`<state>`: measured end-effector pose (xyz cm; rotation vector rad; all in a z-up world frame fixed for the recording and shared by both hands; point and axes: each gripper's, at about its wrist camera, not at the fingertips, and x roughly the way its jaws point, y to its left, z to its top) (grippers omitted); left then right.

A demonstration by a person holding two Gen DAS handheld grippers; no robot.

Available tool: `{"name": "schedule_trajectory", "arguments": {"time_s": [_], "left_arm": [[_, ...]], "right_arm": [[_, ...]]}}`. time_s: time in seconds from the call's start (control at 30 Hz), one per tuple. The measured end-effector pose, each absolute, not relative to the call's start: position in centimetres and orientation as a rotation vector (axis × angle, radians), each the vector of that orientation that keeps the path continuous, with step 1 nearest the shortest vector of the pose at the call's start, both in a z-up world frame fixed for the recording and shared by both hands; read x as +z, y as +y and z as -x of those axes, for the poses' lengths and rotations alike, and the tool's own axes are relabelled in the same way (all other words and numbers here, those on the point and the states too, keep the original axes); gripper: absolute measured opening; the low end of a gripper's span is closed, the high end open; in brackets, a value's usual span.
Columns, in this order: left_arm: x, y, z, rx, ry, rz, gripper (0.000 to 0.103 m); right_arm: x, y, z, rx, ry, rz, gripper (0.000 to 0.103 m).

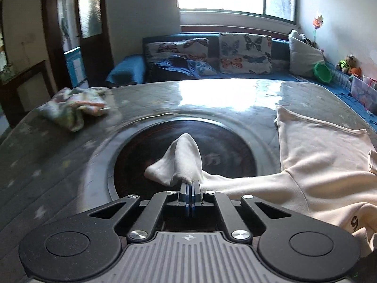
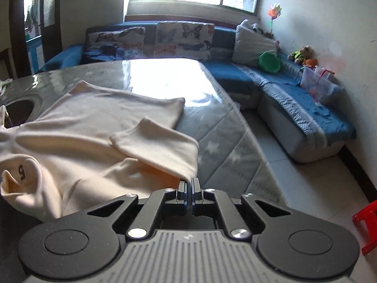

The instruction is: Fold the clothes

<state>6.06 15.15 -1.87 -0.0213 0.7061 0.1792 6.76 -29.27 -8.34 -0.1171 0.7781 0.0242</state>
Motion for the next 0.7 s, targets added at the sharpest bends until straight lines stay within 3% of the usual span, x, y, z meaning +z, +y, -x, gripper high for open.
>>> {"name": "schedule_trajectory", "arguments": {"time_s": [0.4,0.43,0.5,0.57,0.7], "left_arm": [[-1.8,23.7,7.3,0.409,0.779,0.072,0.002],[-1.9,24.4,8.3,0.425,0.794,0.083,0.003],[-2.3,25.2,9.7,0.431,0.828,0.107,0.003],[-2.4,25.5,10.5,0.425,0.845,0.115,0.008],[-1.9,25.4,11.4,0.413,0.848,0.091,0.029]], "right_arm": [[-9.7,-21.8,-4.5,0.288,0.841,0.156,0.005],[-9.7,-21.2,-4.3,0.315,0.85,0.165,0.006],[-9.6,-20.3,-3.8,0.359,0.864,0.185,0.019],[-9.4,-19.5,-3.3,0.395,0.874,0.202,0.019],[-7.4,-19.3,-2.1,0.443,0.861,0.239,0.025]]}}
